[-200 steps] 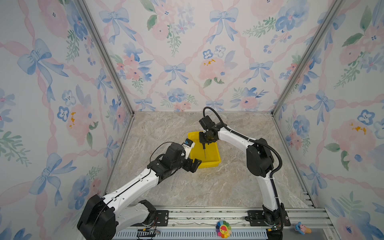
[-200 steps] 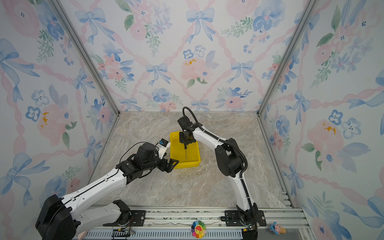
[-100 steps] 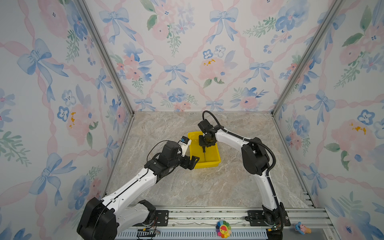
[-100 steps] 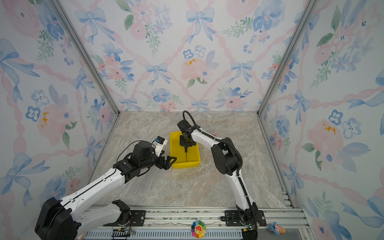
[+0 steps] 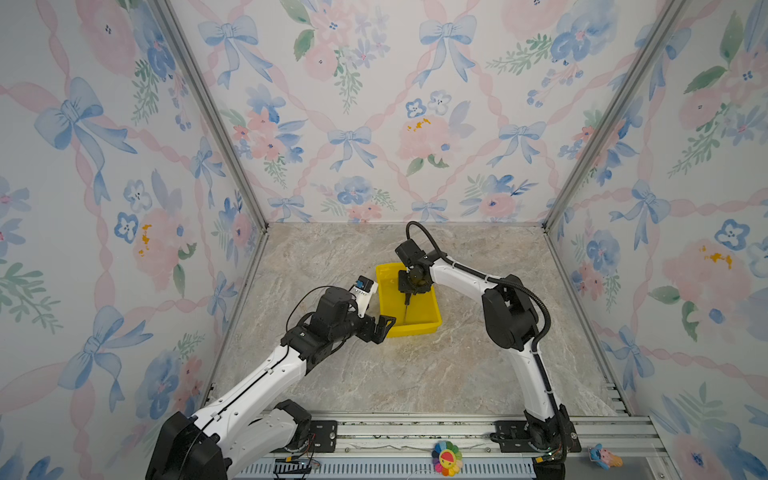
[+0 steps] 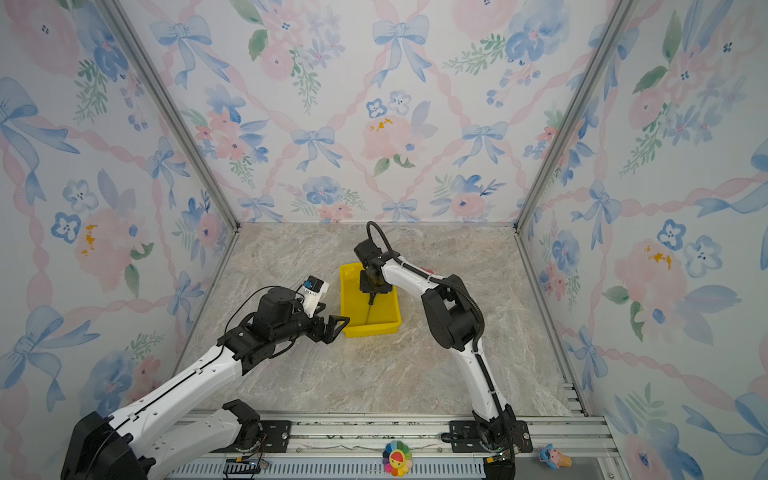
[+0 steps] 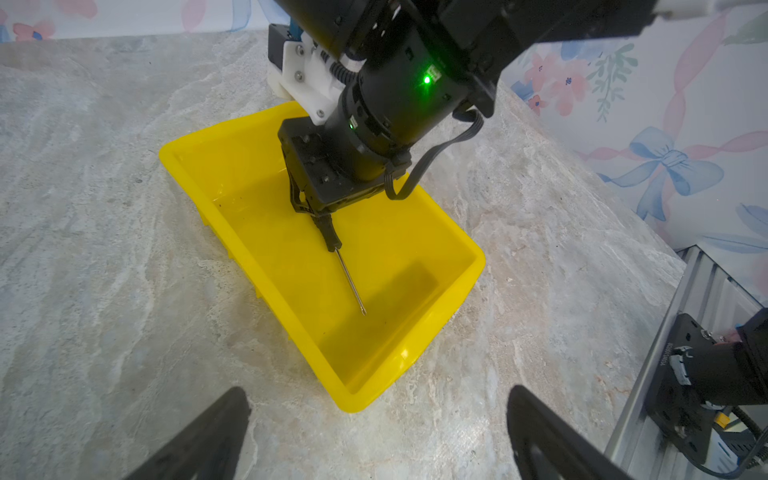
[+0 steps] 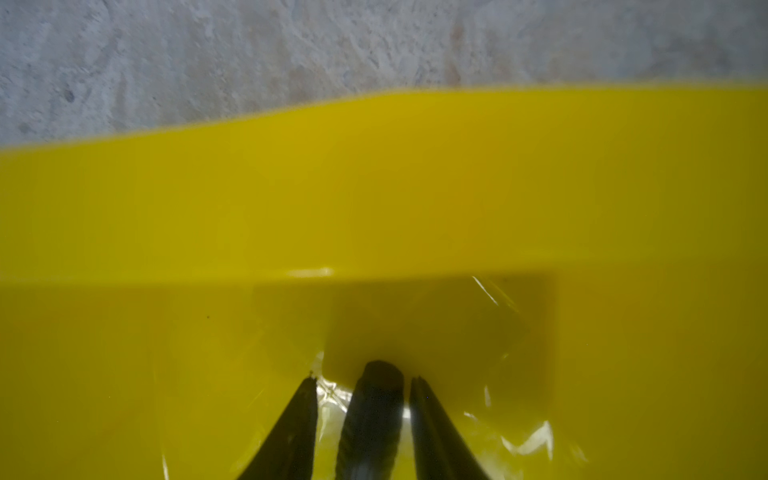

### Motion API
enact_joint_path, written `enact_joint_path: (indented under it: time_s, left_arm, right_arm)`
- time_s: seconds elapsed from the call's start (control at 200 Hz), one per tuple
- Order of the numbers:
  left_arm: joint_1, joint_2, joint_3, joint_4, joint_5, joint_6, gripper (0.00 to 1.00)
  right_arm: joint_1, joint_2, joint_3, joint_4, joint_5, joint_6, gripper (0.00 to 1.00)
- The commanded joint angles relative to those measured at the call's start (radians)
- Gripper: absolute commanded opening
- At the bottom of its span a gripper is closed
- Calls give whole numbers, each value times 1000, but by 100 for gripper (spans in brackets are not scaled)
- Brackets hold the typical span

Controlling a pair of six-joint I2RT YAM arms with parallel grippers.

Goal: Put the screwdriver in the bin

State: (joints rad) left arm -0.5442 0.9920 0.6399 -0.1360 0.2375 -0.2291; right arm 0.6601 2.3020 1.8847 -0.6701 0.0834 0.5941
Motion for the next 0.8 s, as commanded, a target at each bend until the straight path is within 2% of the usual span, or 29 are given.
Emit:
enact_joint_path:
  time_s: [0.0,0.105,0.23,0.385,0.46,0.795]
  left_arm:
    - [6,-42,-22,7,20,-16,98]
    - [6,-74,-36,2,17,-27,98]
    - [7,-109,-59,0,1,-44,98]
    - [9,-131,-73,-13,-67,-50,97]
    - [9,-131,-72,-19,-112,-55,97]
    - [13,-132,-72,-16,-186,-78,98]
  right_arm:
    - [8,-76,-13,-21,42,10,44]
    - [9,-135,-37,-5,59,1,50]
    - [11,-208,-61,-14,86,-9,52]
    - [26,-329,-127,-24,128,-46,61]
    - [36,-398,-173,-34,161,-67,66]
    - [50,-722,-434,-68,302,-89,86]
